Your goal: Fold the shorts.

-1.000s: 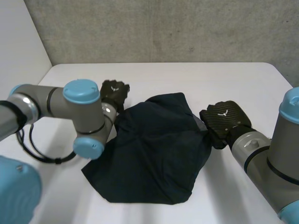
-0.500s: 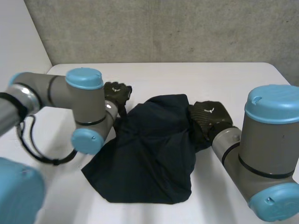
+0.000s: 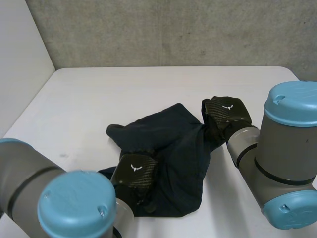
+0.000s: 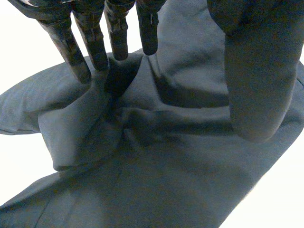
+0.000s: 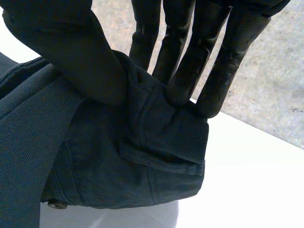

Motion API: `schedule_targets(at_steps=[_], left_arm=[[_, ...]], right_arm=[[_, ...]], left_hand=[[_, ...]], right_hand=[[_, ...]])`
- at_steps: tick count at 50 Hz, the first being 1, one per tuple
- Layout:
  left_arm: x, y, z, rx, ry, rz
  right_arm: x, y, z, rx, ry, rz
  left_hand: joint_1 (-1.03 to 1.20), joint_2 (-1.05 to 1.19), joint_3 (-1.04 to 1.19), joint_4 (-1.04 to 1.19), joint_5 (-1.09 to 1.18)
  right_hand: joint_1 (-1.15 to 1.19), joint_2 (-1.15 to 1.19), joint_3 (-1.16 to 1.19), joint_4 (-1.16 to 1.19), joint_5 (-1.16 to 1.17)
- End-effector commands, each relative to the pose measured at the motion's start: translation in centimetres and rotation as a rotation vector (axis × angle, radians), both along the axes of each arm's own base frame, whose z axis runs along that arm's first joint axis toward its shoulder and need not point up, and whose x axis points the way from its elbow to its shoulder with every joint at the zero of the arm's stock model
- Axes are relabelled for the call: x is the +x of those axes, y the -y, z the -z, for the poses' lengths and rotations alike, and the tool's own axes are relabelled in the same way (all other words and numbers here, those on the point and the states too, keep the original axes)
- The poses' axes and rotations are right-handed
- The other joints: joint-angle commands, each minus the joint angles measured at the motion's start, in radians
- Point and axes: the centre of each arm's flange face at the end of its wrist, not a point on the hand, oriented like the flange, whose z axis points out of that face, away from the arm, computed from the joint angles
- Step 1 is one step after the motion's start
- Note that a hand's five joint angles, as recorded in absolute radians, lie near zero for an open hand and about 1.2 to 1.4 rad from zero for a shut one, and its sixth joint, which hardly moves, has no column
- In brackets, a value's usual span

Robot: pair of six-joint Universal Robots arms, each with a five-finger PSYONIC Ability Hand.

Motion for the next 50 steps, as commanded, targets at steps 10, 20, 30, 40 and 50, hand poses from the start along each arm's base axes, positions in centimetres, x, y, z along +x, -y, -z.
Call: schedule_targets(at_steps=[10,20,30,40,50], left_arm=[[-2.9,-2.1,2.2,0.121,-0.128,-0.027],[-3.9,-1.7,3.2,0.141,-0.139,-0.039],[-4.8,-0.5,4.1,0.102,-0.155,-0.100],[-4.9,0.3,4.5,0.061,-0.139,-0.159],[-1.1,3.3,-0.6,0.028,-0.108,-0.252]], right_arm=[[-0.2,-0.1,-0.4,0.014,0.052,0.021],[-0.4,-0.1,-0.9,0.010,0.068,0.028],[-0.6,-0.4,-1.0,0.034,0.110,0.041],[-0.7,-0.4,-0.6,0.041,0.101,0.043],[-0.8,-0.2,-0.4,0.017,-0.017,0.000]], left_hand=[[0.130,0.121,0.129,0.125,0.124],[0.221,0.211,0.220,0.216,0.215],[0.447,0.437,0.446,0.442,0.441],[1.098,1.089,1.097,1.094,1.093],[1.098,1.089,1.097,1.094,1.093]], right_hand=[[0.421,0.215,0.189,0.203,0.235],[0.421,0.215,0.189,0.203,0.235],[0.421,0.215,0.189,0.203,0.235],[0.421,0.215,0.189,0.203,0.235],[0.421,0.215,0.189,0.203,0.235]])
